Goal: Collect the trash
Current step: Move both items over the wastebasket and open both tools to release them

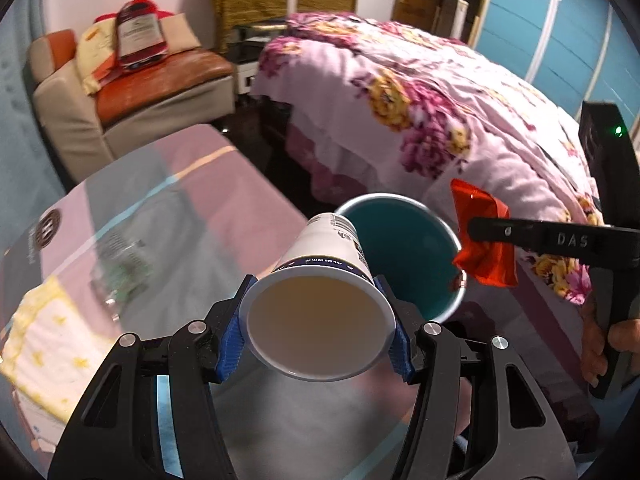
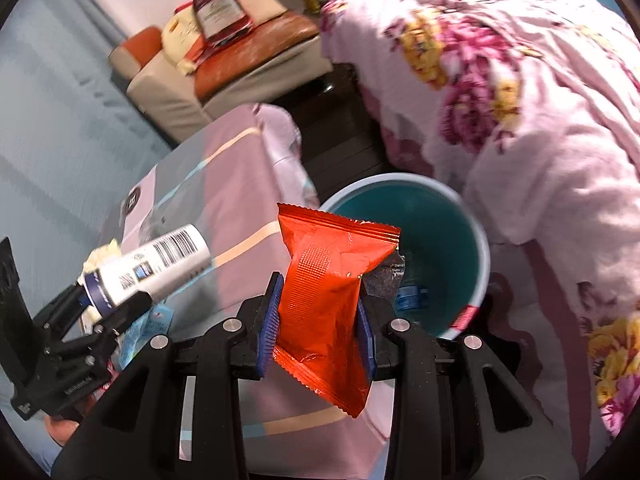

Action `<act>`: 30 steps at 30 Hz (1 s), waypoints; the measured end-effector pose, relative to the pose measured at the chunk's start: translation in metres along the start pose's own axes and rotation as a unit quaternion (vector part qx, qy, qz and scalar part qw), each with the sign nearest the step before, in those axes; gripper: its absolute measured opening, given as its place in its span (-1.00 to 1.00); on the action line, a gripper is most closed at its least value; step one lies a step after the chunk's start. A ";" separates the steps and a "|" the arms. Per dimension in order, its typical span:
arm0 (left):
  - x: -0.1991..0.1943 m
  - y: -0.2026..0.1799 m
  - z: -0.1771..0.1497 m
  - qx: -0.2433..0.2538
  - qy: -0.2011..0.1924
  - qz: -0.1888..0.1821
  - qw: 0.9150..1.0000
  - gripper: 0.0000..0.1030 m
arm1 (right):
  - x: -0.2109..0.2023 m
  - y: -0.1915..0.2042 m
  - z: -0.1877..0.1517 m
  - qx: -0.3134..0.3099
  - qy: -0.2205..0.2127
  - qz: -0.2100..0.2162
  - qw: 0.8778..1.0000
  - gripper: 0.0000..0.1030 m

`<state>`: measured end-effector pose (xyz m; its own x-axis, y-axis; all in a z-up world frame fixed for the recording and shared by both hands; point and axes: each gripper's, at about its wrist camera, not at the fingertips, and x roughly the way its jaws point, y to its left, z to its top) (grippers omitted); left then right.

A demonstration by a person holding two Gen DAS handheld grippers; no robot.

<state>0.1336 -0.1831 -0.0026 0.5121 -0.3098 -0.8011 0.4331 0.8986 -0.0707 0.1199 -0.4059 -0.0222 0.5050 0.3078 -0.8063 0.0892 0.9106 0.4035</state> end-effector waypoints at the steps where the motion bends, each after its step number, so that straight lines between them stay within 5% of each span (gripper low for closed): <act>1: 0.006 -0.008 0.002 0.006 0.003 -0.001 1.000 0.15 | -0.001 -0.005 0.001 0.004 -0.001 0.000 1.000 -0.38; 12: 0.056 -0.061 0.014 0.039 0.040 -0.015 0.998 0.15 | 0.002 -0.047 0.001 0.024 -0.002 -0.011 1.000 -0.38; 30: 0.106 -0.086 0.022 0.059 0.076 -0.039 0.995 0.15 | 0.015 -0.077 0.006 0.041 0.006 -0.040 0.998 -0.38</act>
<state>0.1666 -0.3004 -0.0687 0.3590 -0.3180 -0.8775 0.5551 0.8285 -0.0732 0.1256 -0.4731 -0.0631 0.4830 0.2397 -0.8422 0.1995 0.9064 0.3724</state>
